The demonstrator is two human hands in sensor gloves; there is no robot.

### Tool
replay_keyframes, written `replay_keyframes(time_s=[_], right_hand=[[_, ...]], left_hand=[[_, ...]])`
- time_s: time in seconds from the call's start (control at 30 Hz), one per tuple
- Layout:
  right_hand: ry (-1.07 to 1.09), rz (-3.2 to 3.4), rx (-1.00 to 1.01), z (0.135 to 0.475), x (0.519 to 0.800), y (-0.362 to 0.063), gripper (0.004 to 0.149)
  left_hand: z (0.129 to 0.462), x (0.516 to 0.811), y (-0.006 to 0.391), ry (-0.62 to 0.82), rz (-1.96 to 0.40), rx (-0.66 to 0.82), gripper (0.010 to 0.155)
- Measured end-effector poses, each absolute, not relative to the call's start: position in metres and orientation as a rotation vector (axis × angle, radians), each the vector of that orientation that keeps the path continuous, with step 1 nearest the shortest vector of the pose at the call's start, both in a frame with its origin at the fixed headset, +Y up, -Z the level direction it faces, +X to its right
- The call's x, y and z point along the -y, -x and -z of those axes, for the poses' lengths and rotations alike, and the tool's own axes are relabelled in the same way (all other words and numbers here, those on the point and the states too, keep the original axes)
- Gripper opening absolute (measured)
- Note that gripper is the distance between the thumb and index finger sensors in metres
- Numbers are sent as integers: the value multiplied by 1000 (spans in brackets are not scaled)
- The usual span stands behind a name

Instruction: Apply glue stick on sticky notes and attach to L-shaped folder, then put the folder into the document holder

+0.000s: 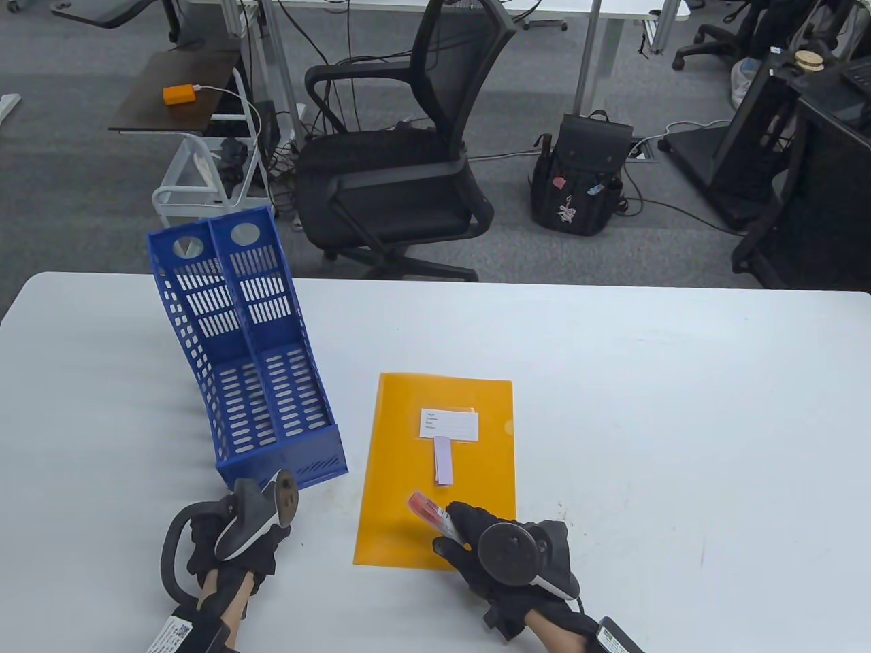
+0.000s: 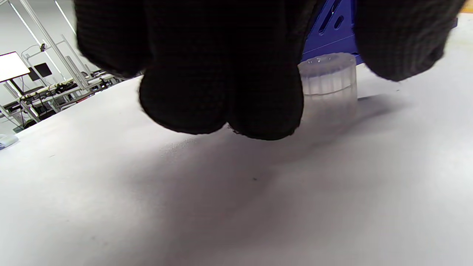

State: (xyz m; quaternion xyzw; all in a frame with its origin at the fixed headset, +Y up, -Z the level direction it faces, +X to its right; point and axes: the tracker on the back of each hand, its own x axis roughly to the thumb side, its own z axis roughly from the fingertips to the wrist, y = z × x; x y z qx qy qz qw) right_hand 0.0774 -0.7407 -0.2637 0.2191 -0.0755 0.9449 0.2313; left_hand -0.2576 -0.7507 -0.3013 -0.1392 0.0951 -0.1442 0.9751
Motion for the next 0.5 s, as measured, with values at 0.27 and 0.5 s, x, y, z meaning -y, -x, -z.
replay_keyframes(time_s=[0.27,0.5], right_hand=[[-607,-2608,201,264,741,-77,63],[-598,-2613,194,265,742,-77,63]], left_hand=[[302,752,259,284,255,-190,60],[301,742,241,260,165,-116,59]])
